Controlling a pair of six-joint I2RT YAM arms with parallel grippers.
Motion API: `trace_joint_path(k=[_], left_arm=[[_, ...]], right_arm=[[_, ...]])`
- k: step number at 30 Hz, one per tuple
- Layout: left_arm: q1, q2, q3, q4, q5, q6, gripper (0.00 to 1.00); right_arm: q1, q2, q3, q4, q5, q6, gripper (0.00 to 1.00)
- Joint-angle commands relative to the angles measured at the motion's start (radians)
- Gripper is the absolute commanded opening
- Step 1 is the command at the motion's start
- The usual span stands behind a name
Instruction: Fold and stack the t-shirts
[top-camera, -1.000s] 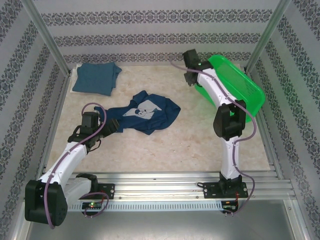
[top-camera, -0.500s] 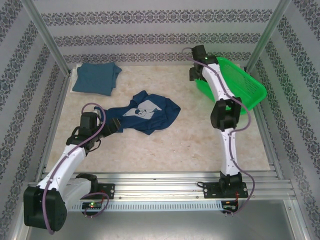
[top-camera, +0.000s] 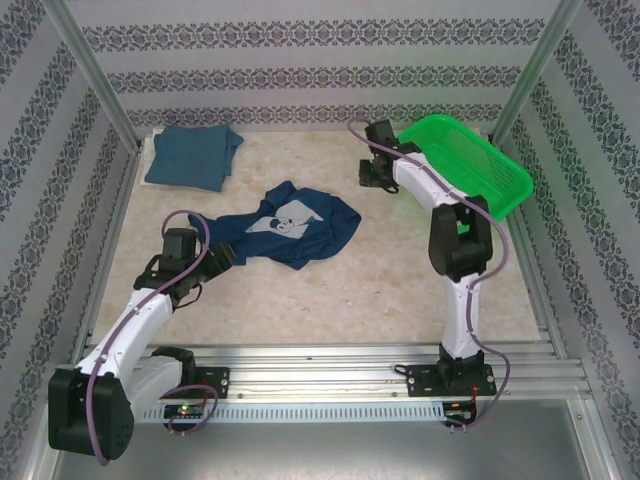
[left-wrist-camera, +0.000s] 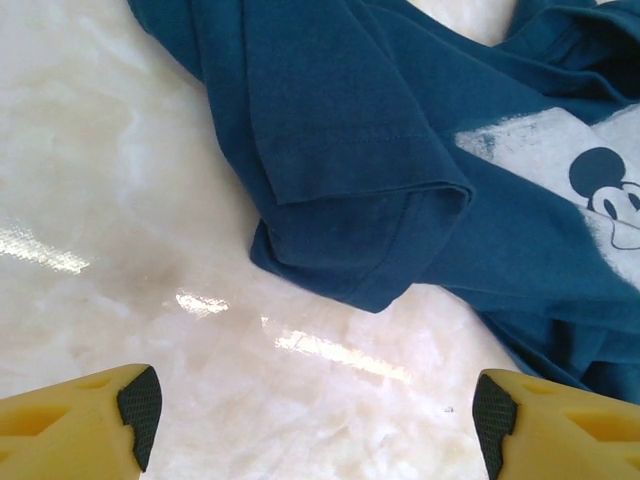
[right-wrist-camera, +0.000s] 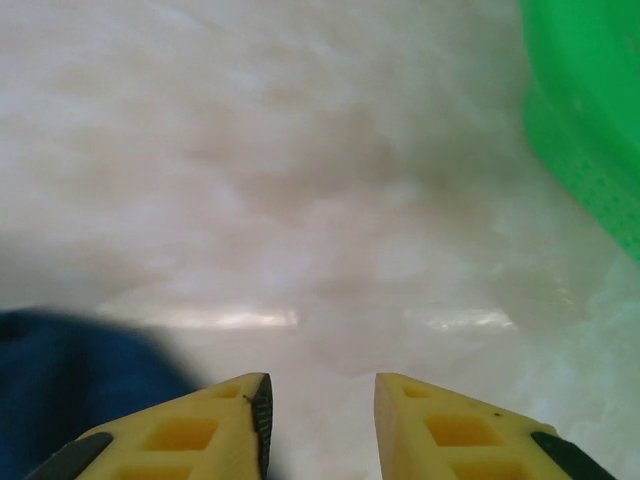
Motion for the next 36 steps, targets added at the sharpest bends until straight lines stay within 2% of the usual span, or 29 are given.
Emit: trace_joint_path(k=[1,4,6,8,11,13,14,18,21,22,23,28,32,34,36], left_arm=[[-0.001,0.055,0.007,0.063,-0.031,-0.018,0.8],[-0.001,0.137,0.041,0.122,-0.043,-0.014,0.79],[0.0,0.175,0.044,0.191,-0.06,-0.019,0.82],[0.0,0.222,0.055,0.246,-0.062,-0.014,0.84],[-0.001,0.309,0.104,0.283,-0.034,-0.009,0.86],[-0.001,0.353,0.127,0.314,-0.034,-0.006,0.89],[-0.001,0.37,0.14,0.319,-0.036,-0.007,0.9],[0.0,0.42,0.191,0.318,-0.04,0.002,0.92],[-0.001,0.472,0.251,0.284,-0.031,0.019,0.91],[-0.002,0.492,0.271,0.273,-0.026,0.022,0.89],[-0.004,0.513,0.286,0.264,-0.023,0.028,0.82],[-0.005,0.633,0.341,0.245,0.037,0.057,0.37],[-0.004,0.657,0.336,0.216,0.03,0.071,0.17],[0.0,0.628,0.315,0.211,-0.002,0.083,0.02],[0.006,0.602,0.3,0.215,-0.011,0.087,0.0]], right_arm=[[-0.072,0.064,0.076,-0.006,0.083,0.019,0.33],[-0.126,0.116,0.142,-0.018,0.147,0.004,0.36],[-0.174,0.141,0.196,-0.03,0.124,0.004,0.38],[-0.202,0.161,0.255,-0.056,0.158,-0.006,0.43],[-0.217,0.187,0.354,-0.107,0.108,-0.032,0.5],[-0.192,0.17,0.369,-0.139,0.029,-0.065,0.55],[-0.173,0.138,0.334,-0.13,0.009,-0.076,0.57],[-0.077,-0.139,-0.079,0.085,-0.101,-0.051,0.67],[-0.032,-0.292,-0.309,0.157,-0.18,0.025,0.68],[-0.015,-0.322,-0.362,0.17,-0.179,0.041,0.69],[0.002,-0.336,-0.395,0.174,-0.172,0.052,0.69],[0.055,-0.279,-0.453,0.218,-0.238,0.096,0.67],[0.1,-0.335,-0.562,0.285,-0.257,0.145,0.66],[0.165,-0.39,-0.616,0.284,-0.252,0.146,0.67],[0.232,-0.435,-0.665,0.283,-0.219,0.172,0.69]])
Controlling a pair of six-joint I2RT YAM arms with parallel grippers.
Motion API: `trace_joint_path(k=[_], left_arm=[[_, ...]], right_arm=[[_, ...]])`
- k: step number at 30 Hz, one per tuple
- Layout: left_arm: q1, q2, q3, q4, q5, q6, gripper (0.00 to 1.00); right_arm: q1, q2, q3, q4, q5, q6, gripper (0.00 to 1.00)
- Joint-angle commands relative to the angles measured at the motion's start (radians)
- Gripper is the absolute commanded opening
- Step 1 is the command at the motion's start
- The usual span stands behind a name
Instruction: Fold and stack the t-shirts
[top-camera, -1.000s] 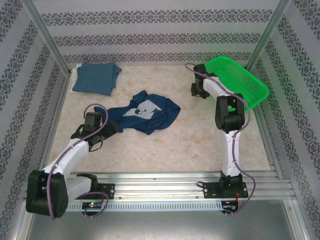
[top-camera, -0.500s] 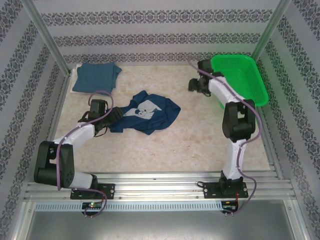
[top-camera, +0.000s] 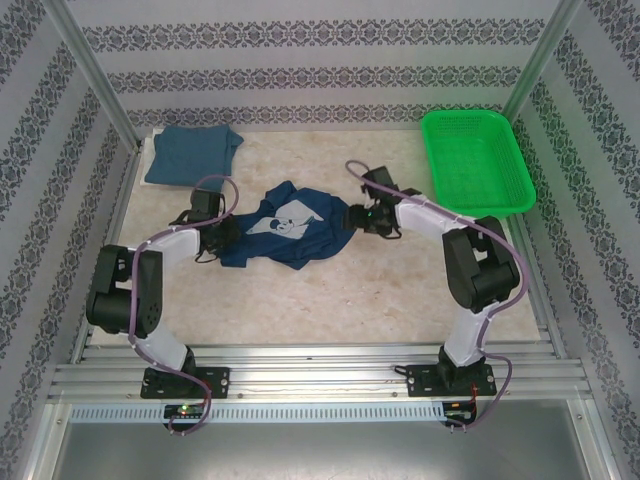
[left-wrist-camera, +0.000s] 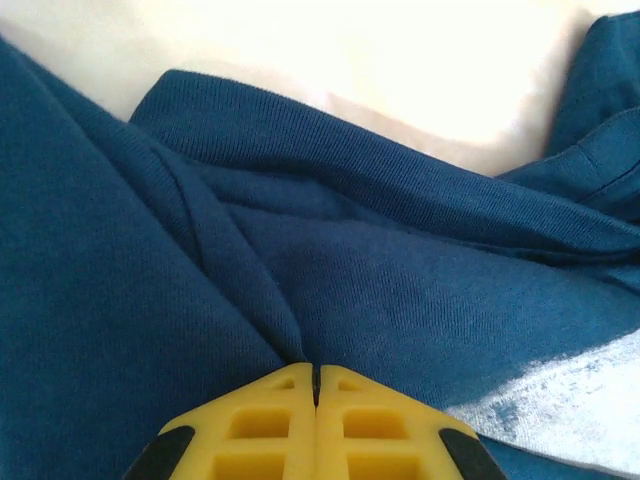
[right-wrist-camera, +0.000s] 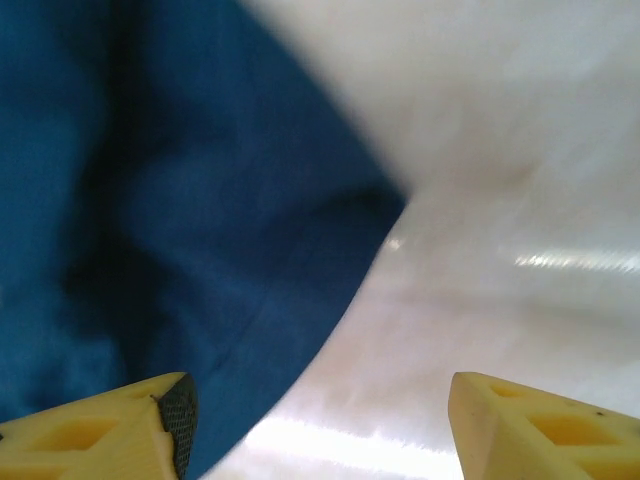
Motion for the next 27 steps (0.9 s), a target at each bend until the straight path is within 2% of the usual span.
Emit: trace_joint_path(k=[1,6,11,17,20,22,25,26,27], left_arm=[[0.008,-0.071,-0.031,-0.017,-0.023,0.023,0.0],[0.01,-0.263,-0.118,0.005,-0.014,-0.004,0.0],[0.012,-0.428,-0.125,-0.059,0.007,0.01,0.0],[0.044,-0.45,-0.155,-0.123,-0.007,0.023,0.0],[0.05,-0.461,-0.18,-0.12,-0.032,0.022,0.0],[0.051,-0.48,-0.19,-0.102,-0.015,0.018,0.0],[0.051,-0.513,-0.165,-0.116,-0.003,0.019,0.0],[0.053,-0.532,-0.151,-0.124,0.002,0.02,0.0],[0.053,-0.552,-0.141,-0.133,0.002,0.02,0.0]], right_arm=[[0.113,-0.106,-0.073,0.045,-0.013,0.072,0.69],[0.221,-0.152,-0.194,0.123,0.013,0.224,0.69],[0.29,-0.1,-0.22,0.226,0.028,0.342,0.67],[0.34,-0.025,-0.156,0.267,0.093,0.401,0.67],[0.337,0.009,-0.169,0.292,0.18,0.433,0.65],[0.321,0.036,-0.165,0.317,0.192,0.444,0.63],[0.307,0.089,-0.095,0.279,0.206,0.409,0.54],[0.303,0.103,-0.076,0.265,0.211,0.403,0.45],[0.293,0.109,-0.07,0.272,0.198,0.4,0.29]])
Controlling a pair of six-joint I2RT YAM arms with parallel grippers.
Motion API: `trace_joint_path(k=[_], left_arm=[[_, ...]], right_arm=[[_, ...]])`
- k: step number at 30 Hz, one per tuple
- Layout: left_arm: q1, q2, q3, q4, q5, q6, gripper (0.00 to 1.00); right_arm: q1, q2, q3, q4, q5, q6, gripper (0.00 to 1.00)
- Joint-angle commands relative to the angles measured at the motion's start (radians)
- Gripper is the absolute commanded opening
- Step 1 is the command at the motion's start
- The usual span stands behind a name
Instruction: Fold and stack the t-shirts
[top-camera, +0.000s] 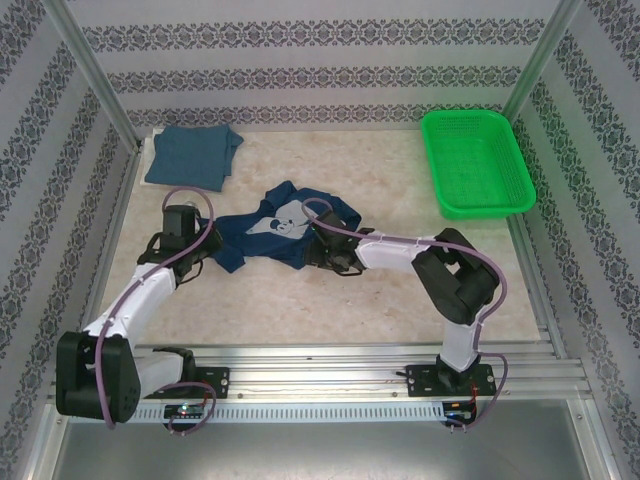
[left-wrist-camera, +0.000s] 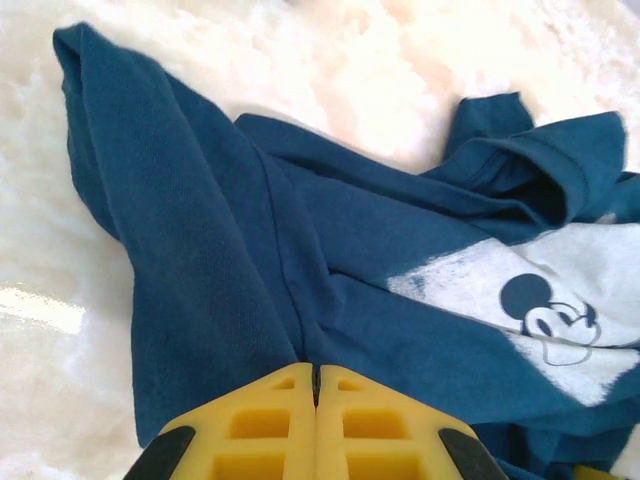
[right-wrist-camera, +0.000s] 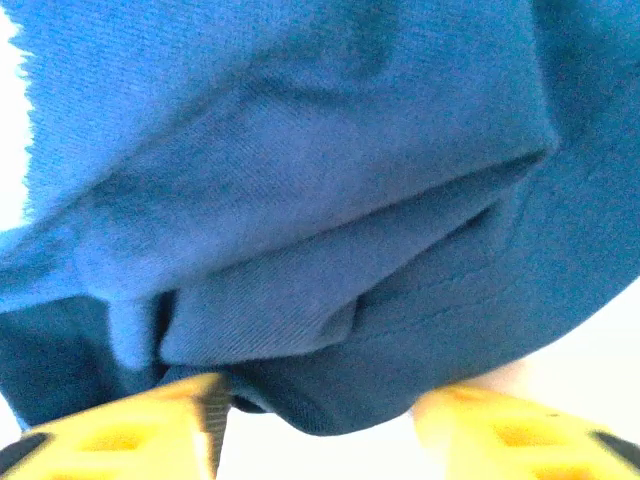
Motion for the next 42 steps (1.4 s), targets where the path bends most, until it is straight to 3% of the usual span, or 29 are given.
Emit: trace_joint_path(k=[1,2,13,19,22,25,26,30,32,35,36,37,38,39,42], left_arm=[[0.013,-0.077,0.061,-0.039,0.007,0.017,0.0],[0.014,-0.103,0.079,-0.052,0.003,0.017,0.0],[0.019,-0.265,0.414,-0.158,-0.001,0.072,0.0],[0.019,-0.298,0.608,-0.213,-0.014,0.126,0.0],[0.019,-0.246,0.68,-0.276,0.083,0.127,0.03],[0.018,-0.189,0.571,-0.26,0.254,0.042,0.01],[0.013,-0.19,0.496,-0.228,0.285,0.026,0.04],[-0.044,-0.235,0.247,-0.243,0.25,0.056,0.4],[-0.062,-0.243,0.169,-0.311,0.198,0.089,0.45],[-0.082,-0.23,0.053,-0.289,0.215,0.037,0.54],[-0.098,-0.227,0.021,-0.269,0.201,0.016,0.55],[-0.115,-0.216,-0.01,-0.256,0.172,0.003,0.56],[-0.132,-0.201,-0.035,-0.248,0.139,-0.009,0.57],[-0.138,-0.184,-0.061,-0.233,0.123,-0.02,0.65],[-0.142,-0.124,-0.129,-0.146,0.144,-0.044,0.68]], right_arm=[[-0.044,0.069,0.041,0.09,0.051,-0.005,0.13],[-0.054,0.058,0.031,0.103,0.043,-0.004,0.0],[-0.081,-0.458,-0.076,0.001,0.053,-0.133,0.0],[-0.096,-0.699,0.007,-0.172,0.062,-0.229,0.0],[-0.13,-0.745,0.018,-0.217,0.033,-0.241,0.0],[-0.164,-0.734,0.004,-0.224,0.003,-0.253,0.0],[-0.174,-0.727,0.004,-0.226,-0.004,-0.265,0.0],[-0.253,-0.707,0.016,-0.321,0.021,-0.303,0.0],[-0.307,-0.716,-0.022,-0.353,0.074,-0.325,0.0],[-0.448,-0.69,-0.107,-0.313,-0.012,-0.341,0.0],[-0.479,-0.678,-0.13,-0.293,-0.027,-0.344,0.08],[-0.507,-0.659,-0.151,-0.265,-0.057,-0.353,0.25],[-0.53,-0.639,-0.157,-0.256,-0.087,-0.367,0.48],[-0.544,-0.626,-0.153,-0.263,-0.095,-0.372,0.62],[-0.523,-0.657,-0.157,-0.308,-0.126,-0.394,0.77]])
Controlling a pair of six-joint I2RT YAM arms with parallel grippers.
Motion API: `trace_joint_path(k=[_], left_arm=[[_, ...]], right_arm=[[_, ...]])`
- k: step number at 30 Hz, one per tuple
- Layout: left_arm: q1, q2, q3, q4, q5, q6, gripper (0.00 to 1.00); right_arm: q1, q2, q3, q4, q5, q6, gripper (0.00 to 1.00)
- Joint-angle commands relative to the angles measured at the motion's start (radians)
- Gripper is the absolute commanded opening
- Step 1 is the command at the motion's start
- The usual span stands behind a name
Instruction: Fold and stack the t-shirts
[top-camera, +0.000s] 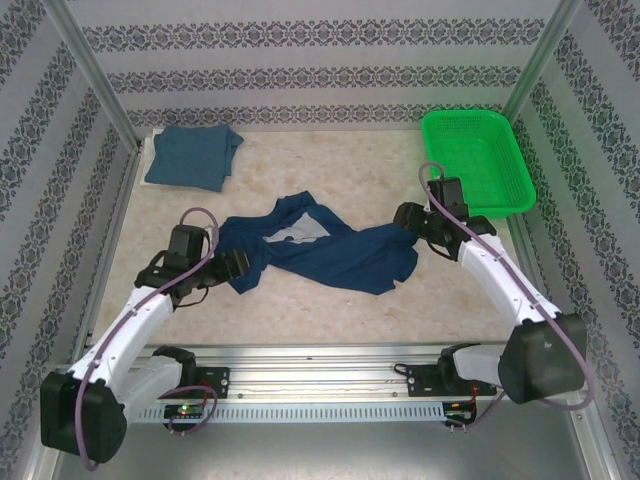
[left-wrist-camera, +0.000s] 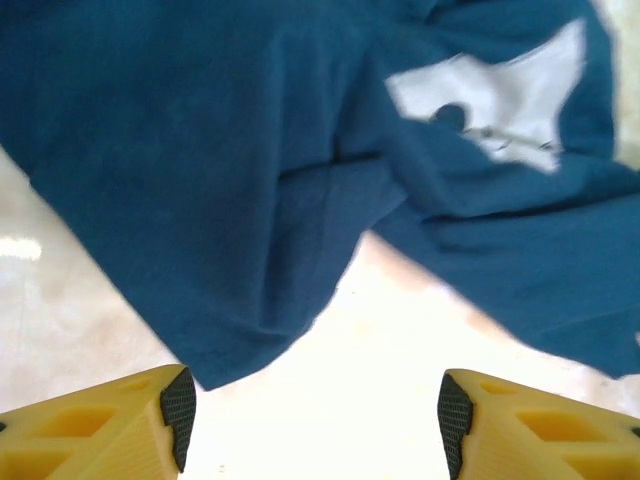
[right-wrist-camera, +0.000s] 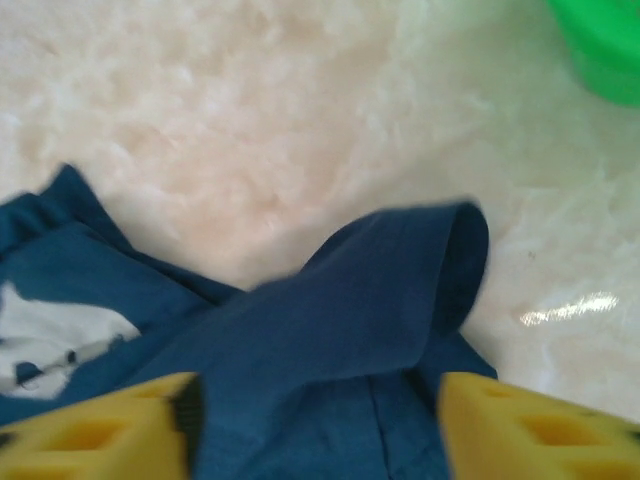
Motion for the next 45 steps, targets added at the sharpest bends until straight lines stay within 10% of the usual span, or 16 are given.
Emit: trace_joint_path(k=[1,7,16,23,29,45], left_arm=[[-0.019,0.059,-0.053,0.115,-0.014,-0.052,0.69],[-0.071,0.205,-0.07,0.162,-0.125,-0.004,0.66],[-0.141,0.43,0.037,0.284,-0.222,-0.026,0.6],[-0.14,0.59,0.111,0.321,-0.282,-0.003,0.02],[-0.138,0.412,0.138,0.241,-0.321,0.027,0.0],[-0.138,-0.154,0.557,-0.046,-0.388,0.143,0.0]], right_arm=[[0.048,-0.078,-0.019,-0.043,-0.076,-0.038,0.83],[0.279,-0.278,-0.224,-0.133,-0.015,0.095,0.81],[0.335,-0.075,-0.35,-0.002,0.074,0.122,0.72],[0.329,0.104,-0.338,0.132,0.072,0.125,0.61],[0.299,0.111,-0.297,0.172,0.049,0.123,0.0],[0.227,-0.473,0.087,-0.226,-0.167,0.04,0.0]])
